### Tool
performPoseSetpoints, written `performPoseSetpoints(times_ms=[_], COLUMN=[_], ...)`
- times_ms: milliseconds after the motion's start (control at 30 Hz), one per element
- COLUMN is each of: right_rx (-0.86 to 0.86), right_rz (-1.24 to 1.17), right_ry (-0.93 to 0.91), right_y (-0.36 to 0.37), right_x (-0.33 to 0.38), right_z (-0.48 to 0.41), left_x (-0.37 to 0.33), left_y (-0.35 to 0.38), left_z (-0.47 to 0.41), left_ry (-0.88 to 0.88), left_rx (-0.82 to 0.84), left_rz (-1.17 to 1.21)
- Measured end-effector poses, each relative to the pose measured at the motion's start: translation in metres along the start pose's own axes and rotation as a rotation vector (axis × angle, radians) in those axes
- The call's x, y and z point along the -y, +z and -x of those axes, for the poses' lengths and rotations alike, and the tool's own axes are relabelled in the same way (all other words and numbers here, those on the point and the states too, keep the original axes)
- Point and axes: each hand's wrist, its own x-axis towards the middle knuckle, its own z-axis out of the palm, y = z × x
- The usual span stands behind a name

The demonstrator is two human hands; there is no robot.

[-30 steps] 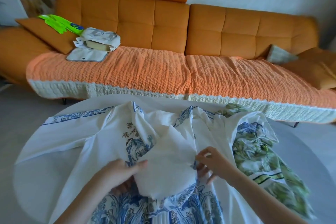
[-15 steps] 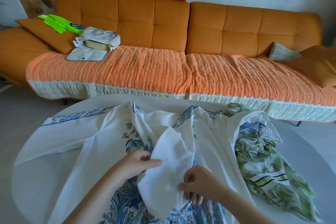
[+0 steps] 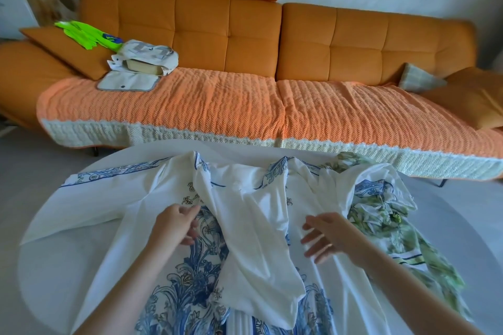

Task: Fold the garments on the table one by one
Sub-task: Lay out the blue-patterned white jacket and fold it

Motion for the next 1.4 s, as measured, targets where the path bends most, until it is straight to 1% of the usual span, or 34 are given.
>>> performPoseSetpoints(times_ms=[67,100,167,233,300,333,367,433,467,500,533,600,633,700,800,867,933,967,1033,1100,1167,1200,1233,1300,1333,1400], right_rx=[-0.027,-0.044,-0.109,-0.166,-0.238,-0.286,-0.334,-0.389,-0.377,-0.344,-0.295,-0.245,-0.264,-0.322,-0.335,-0.321,-0.341,-0.394,-0.508,-0.523,-0.459,-0.446,-0.451,-0.485,-0.493,-0.480], right_rz=[-0.017,0.000,0.065,0.177,0.255,0.241,0.188,0.035,0.018,0.070,0.142,0.201,0.192,0.178,0.154,0.072,-0.126,-0.198,-0.227,-0.201,-0.146,-0.123,-0.104,-0.083,-0.064,0.011], right_ry=[0.009,0.015,0.004,-0.023,-0.091,-0.126,-0.143,-0.165,-0.162,-0.134,-0.100,-0.049,-0.045,-0.024,0.027,0.039,-0.020,-0.072,-0.162,-0.195,-0.154,-0.142,-0.153,-0.225,-0.264,-0.293], right_y=[0.007,0.012,0.021,0.030,0.037,0.039,0.038,0.028,0.024,0.020,0.017,0.016,0.017,0.019,0.027,0.033,0.036,0.035,0.026,0.018,0.016,0.018,0.019,0.023,0.025,0.030], right_x=[0.008,0.011,0.017,0.021,0.025,0.027,0.028,0.030,0.030,0.030,0.028,0.030,0.034,0.045,0.060,0.064,0.069,0.072,0.076,0.077,0.071,0.067,0.064,0.058,0.055,0.045], right_z=[-0.019,-0.030,-0.052,-0.069,-0.079,-0.083,-0.087,-0.092,-0.093,-0.093,-0.094,-0.098,-0.102,-0.113,-0.128,-0.136,-0.146,-0.151,-0.166,-0.178,-0.185,-0.186,-0.183,-0.172,-0.163,-0.143], left_x=[-0.001,-0.003,-0.011,-0.015,-0.010,-0.006,-0.002,-0.002,-0.001,-0.001,0.000,-0.004,-0.008,-0.016,-0.024,-0.024,-0.027,-0.031,-0.036,-0.041,-0.040,-0.039,-0.037,-0.035,-0.033,-0.026], left_y=[0.006,0.012,0.027,0.041,0.045,0.043,0.039,0.024,0.016,0.011,0.008,0.007,0.007,0.009,0.011,0.013,0.016,0.017,0.019,0.021,0.028,0.030,0.031,0.029,0.026,0.024], left_z=[-0.014,-0.020,-0.028,-0.034,-0.043,-0.052,-0.062,-0.076,-0.081,-0.086,-0.090,-0.093,-0.093,-0.100,-0.122,-0.134,-0.147,-0.153,-0.165,-0.171,-0.170,-0.168,-0.165,-0.150,-0.139,-0.114], left_ry=[-0.091,-0.080,0.029,0.099,0.120,0.096,0.064,-0.060,-0.124,-0.164,-0.166,-0.060,-0.013,0.034,0.024,0.028,0.043,0.056,0.064,0.055,0.033,0.033,0.048,0.085,0.117,0.196], left_rx=[0.037,0.014,-0.075,-0.160,-0.210,-0.249,-0.282,-0.296,-0.281,-0.246,-0.224,-0.241,-0.268,-0.303,-0.337,-0.353,-0.368,-0.384,-0.384,-0.259,-0.125,-0.120,-0.165,-0.308,-0.336,-0.272], left_rz=[0.087,0.066,-0.047,-0.131,-0.201,-0.179,-0.084,0.231,0.323,0.351,0.313,0.117,0.038,-0.030,-0.122,-0.157,-0.052,0.066,0.314,0.424,0.499,0.456,0.359,0.192,0.126,-0.055])
